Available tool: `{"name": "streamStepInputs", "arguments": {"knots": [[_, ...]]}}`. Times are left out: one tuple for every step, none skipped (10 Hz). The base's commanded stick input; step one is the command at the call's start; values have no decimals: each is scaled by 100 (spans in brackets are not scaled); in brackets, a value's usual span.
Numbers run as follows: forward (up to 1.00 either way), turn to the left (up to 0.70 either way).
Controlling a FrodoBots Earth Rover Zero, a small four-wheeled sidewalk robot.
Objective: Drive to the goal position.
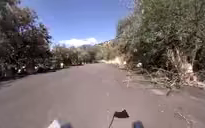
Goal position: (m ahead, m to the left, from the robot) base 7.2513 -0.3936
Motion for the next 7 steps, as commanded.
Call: {"name": "streamStepInputs", "arguments": {"knots": [[85, 0], [85, 0], [85, 0], [85, 0], [85, 0], [85, 0], [85, 0]]}}
